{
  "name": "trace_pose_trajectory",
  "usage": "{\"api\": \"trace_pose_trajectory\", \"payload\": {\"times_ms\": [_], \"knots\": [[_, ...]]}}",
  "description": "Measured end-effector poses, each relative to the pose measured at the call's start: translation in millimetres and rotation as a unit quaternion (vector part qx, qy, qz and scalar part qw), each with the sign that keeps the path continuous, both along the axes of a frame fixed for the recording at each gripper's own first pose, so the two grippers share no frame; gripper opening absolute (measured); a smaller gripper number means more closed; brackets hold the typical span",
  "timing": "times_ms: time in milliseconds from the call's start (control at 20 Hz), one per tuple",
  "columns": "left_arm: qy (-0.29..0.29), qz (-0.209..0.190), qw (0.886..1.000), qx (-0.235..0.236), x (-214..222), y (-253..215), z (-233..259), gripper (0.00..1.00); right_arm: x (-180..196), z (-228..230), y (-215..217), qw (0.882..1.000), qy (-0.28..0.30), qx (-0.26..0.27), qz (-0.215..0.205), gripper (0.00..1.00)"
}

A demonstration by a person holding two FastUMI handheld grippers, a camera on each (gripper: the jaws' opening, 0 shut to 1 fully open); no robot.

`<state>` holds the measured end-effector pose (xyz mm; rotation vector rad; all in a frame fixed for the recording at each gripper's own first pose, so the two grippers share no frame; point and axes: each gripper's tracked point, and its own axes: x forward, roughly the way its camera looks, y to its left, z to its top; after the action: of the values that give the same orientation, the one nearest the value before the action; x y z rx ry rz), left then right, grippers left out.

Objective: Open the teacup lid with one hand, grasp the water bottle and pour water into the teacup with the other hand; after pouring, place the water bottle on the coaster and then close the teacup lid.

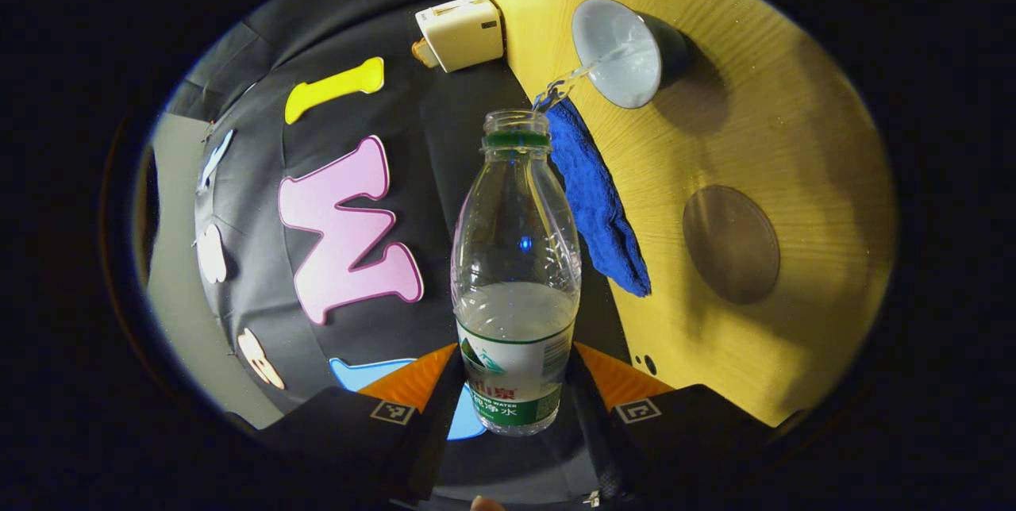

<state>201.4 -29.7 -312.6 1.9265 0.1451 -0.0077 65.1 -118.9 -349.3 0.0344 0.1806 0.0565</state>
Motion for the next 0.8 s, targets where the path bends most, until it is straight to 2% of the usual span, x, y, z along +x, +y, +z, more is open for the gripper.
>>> {"api": "trace_pose_trajectory", "payload": {"times_ms": [50, 100, 400, 500, 550, 800], "knots": [[-0.003, -0.005, 1.000, 0.006, 1, -1, 2, 0.76, 0, 1, 0, 1.000, -0.001, 0.001, -0.001, 0.34], [-0.007, -0.009, 1.000, 0.012, 2, -3, 5, 0.76, -1, 2, -1, 1.000, -0.001, 0.004, -0.003, 0.30], [-0.015, -0.034, 0.999, 0.040, 7, -12, 12, 0.76, -3, 7, -2, 1.000, -0.009, 0.003, -0.002, 0.30], [-0.018, -0.042, 0.998, 0.045, 8, -16, 15, 0.76, -3, 8, -2, 1.000, -0.012, 0.003, -0.001, 0.34], [-0.021, -0.046, 0.998, 0.048, 9, -16, 18, 0.76, -3, 7, -1, 1.000, -0.013, 0.003, -0.001, 0.30], [-0.023, -0.074, 0.994, 0.077, 15, -24, 24, 0.76, -3, 8, 4, 1.000, -0.016, 0.003, 0.008, 0.29]]}}
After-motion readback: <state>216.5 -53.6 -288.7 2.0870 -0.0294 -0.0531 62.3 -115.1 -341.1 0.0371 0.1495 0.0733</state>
